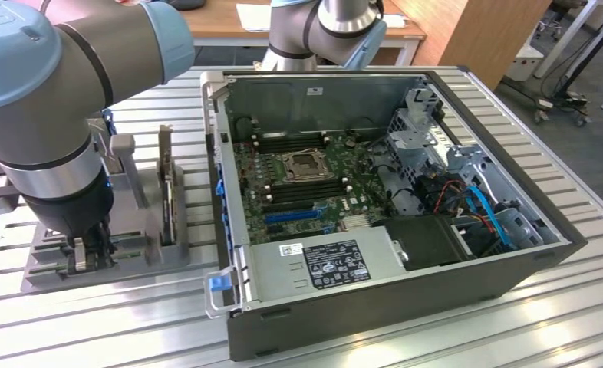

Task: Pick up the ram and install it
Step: 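Pick up the ram and move it above insertion slot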

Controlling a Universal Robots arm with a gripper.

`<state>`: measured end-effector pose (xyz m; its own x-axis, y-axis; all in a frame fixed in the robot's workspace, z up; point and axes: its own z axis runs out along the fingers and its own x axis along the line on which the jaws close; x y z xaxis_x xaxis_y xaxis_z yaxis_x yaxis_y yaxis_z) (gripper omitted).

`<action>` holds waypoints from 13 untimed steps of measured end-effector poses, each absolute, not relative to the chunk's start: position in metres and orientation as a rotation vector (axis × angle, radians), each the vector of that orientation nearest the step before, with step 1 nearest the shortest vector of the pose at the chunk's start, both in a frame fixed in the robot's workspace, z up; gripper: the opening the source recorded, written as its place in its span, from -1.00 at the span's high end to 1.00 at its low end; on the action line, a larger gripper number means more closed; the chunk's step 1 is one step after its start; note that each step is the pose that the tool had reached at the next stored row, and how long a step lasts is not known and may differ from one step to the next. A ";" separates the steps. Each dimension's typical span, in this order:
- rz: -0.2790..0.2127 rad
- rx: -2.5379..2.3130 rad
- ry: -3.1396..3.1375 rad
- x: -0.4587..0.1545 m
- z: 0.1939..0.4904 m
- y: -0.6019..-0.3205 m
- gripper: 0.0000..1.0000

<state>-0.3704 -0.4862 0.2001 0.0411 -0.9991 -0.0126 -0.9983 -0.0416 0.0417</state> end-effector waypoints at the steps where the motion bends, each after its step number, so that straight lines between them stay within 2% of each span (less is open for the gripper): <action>1: -0.059 2.251 -2.160 -0.370 0.200 -0.486 0.45; 13: -0.059 2.251 -2.160 -0.370 0.200 -0.486 0.45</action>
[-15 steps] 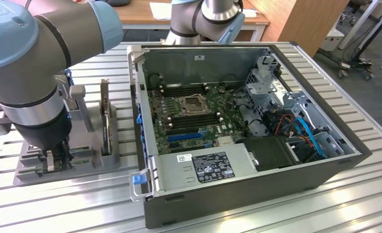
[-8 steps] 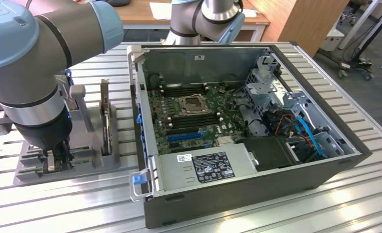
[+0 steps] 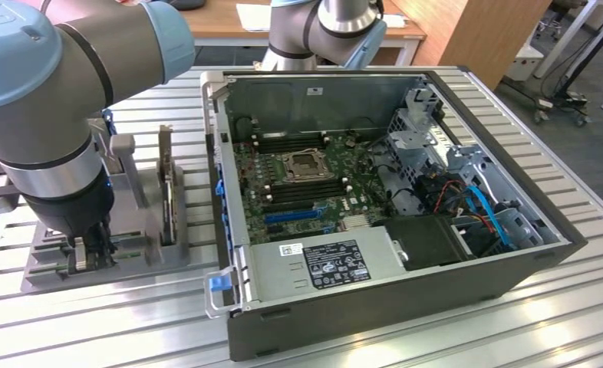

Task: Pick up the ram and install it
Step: 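Pick up the ram and move it above insertion slot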

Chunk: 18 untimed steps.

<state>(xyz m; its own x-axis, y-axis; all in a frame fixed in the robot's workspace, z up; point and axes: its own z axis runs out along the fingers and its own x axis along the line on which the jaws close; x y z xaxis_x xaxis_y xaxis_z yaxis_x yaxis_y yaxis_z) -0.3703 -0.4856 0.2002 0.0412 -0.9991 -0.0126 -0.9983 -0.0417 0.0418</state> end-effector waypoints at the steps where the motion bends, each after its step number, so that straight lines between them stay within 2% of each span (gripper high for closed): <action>1: -0.059 2.251 -2.160 -0.370 0.200 -0.486 0.45; 18: -0.059 2.251 -2.160 -0.370 0.200 -0.487 0.49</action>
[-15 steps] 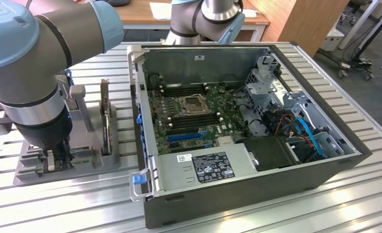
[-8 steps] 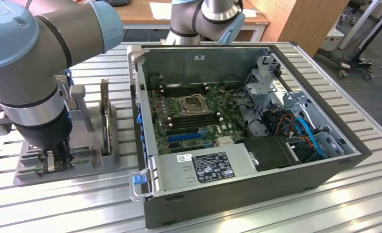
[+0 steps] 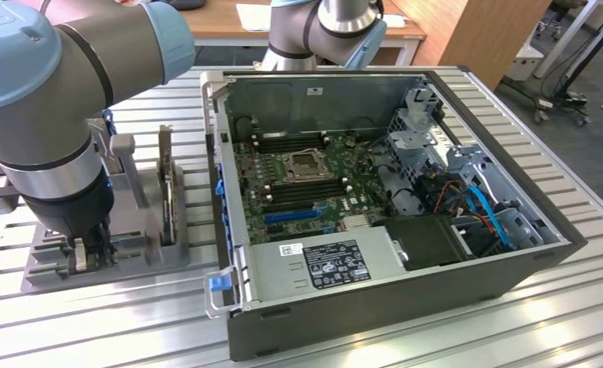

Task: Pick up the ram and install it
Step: 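Pick up the ram and move it above insertion slot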

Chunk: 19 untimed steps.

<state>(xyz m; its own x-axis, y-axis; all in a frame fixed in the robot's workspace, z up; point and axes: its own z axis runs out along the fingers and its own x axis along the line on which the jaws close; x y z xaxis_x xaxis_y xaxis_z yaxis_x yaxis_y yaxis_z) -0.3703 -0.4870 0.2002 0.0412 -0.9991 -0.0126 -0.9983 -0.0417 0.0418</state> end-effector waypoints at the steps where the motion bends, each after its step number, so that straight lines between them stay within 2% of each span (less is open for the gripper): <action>1: -0.059 2.251 -2.160 -0.370 0.200 -0.487 0.49; 3: -0.059 2.251 -2.160 -0.370 0.200 -0.487 0.73; 5: -0.059 2.251 -2.160 -0.370 0.200 -0.487 0.76; 19: -0.059 2.246 -2.165 -0.370 0.200 -0.487 0.76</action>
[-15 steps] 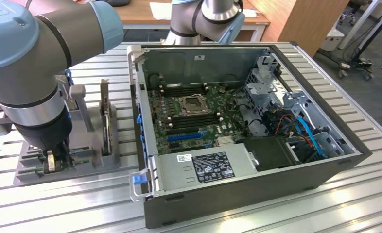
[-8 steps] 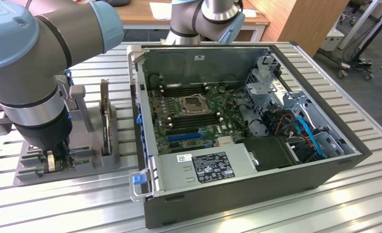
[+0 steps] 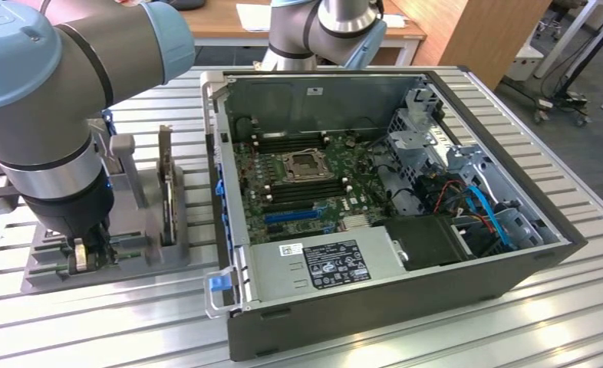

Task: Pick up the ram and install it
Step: 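Pick up the ram and move it above insertion slot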

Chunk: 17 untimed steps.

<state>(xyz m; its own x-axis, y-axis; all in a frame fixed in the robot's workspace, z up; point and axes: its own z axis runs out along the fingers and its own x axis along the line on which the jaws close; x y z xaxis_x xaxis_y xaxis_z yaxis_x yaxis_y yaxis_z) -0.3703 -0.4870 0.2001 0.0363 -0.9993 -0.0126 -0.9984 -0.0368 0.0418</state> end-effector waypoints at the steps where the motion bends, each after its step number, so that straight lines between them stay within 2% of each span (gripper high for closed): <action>1: -0.059 2.246 -2.165 -0.370 0.200 -0.487 0.76; 17: -0.059 2.246 -2.165 -0.370 0.206 -0.487 0.76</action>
<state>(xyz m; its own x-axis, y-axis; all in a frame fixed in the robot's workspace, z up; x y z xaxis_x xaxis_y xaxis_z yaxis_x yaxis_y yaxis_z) -0.3703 -0.4870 0.2064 0.0362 -0.9993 -0.0126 -0.9984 -0.0367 0.0418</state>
